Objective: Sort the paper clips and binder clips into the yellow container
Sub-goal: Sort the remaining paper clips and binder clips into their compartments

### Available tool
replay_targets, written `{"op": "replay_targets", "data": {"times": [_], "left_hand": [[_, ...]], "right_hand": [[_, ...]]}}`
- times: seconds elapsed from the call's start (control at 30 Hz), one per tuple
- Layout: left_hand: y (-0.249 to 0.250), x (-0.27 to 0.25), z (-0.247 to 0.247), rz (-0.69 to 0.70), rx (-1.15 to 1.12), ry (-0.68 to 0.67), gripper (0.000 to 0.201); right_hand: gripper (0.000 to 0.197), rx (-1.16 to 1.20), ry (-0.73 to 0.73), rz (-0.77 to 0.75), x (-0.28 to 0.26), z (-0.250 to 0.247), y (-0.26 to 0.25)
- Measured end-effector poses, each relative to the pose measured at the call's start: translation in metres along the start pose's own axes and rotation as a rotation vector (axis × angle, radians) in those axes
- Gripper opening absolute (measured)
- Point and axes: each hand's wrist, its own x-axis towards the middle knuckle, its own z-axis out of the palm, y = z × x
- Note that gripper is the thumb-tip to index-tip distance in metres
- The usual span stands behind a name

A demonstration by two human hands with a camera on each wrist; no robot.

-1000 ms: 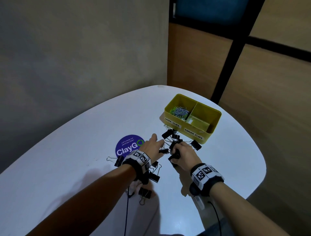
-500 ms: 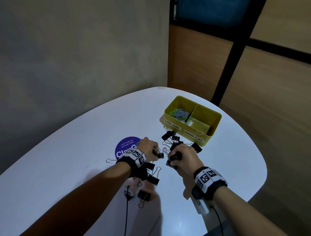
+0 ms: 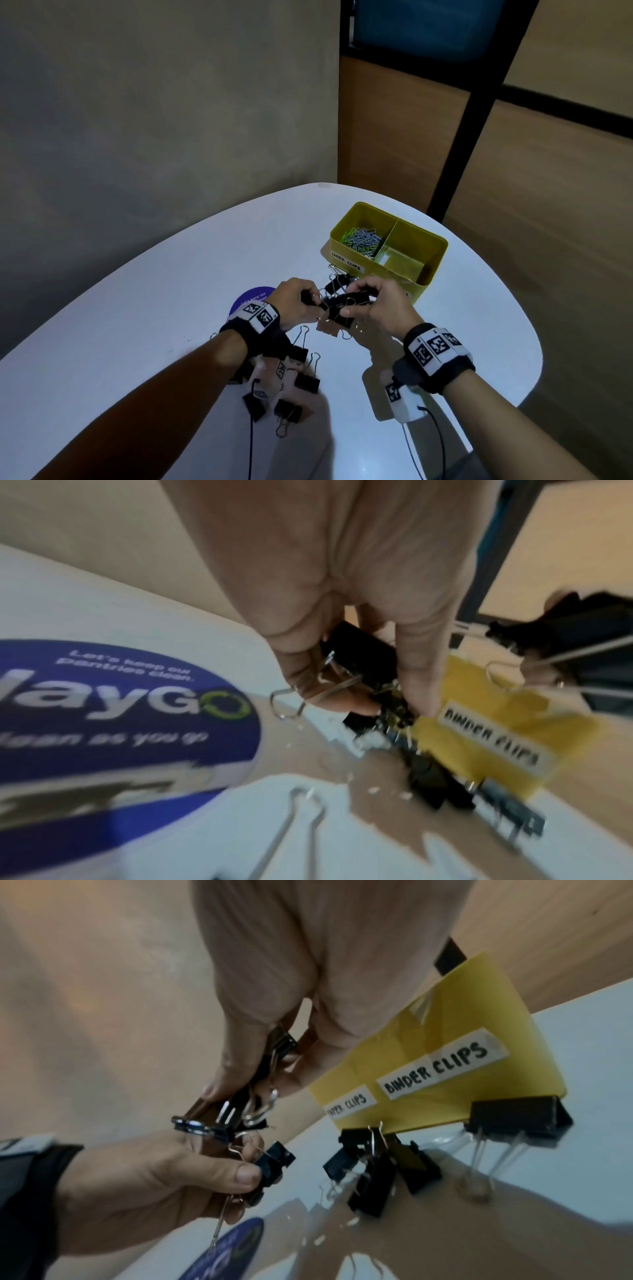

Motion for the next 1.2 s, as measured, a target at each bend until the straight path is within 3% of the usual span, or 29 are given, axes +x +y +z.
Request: {"op": "replay_targets", "data": {"times": [0.23, 0.37, 0.5, 0.67, 0.83, 0.9, 1.07, 1.2], "left_hand": [[0.063, 0.014, -0.029, 0.168, -0.280, 0.032, 0.017], [0.112, 0.037, -0.024, 0.198, -0.211, 0.056, 0.022], [0.152, 0.066, 0.005, 0.187, 0.016, 0.124, 0.019], [0.169, 0.095, 0.042, 0.102, 0.161, 0.111, 0.018], [0.171, 0.100, 0.049, 0.171, 0.196, 0.078, 0.036], [0.167, 0.097, 0.046, 0.196, 0.160, 0.077, 0.031], [0.142, 0.078, 0.023, 0.326, 0.043, 0.172, 0.007], [0.095, 0.060, 0.010, 0.405, 0.175, 0.028, 0.005]], "right_hand": [[0.029, 0.244, 0.147, -0.045, 0.014, -0.049, -0.025], [0.028, 0.245, 0.371, -0.004, 0.034, -0.091, -0.021], [0.025, 0.044, 0.487, 0.103, 0.052, -0.113, -0.001], [0.024, -0.163, 0.407, 0.152, 0.063, -0.114, 0.021], [0.039, -0.255, 0.281, 0.094, 0.059, -0.119, 0.023], [0.041, -0.258, 0.279, 0.066, 0.054, -0.118, 0.019], [0.022, -0.246, 0.345, -0.149, 0.028, -0.095, 0.001], [0.015, -0.280, 0.030, -0.155, 0.014, -0.069, 0.007]]}}
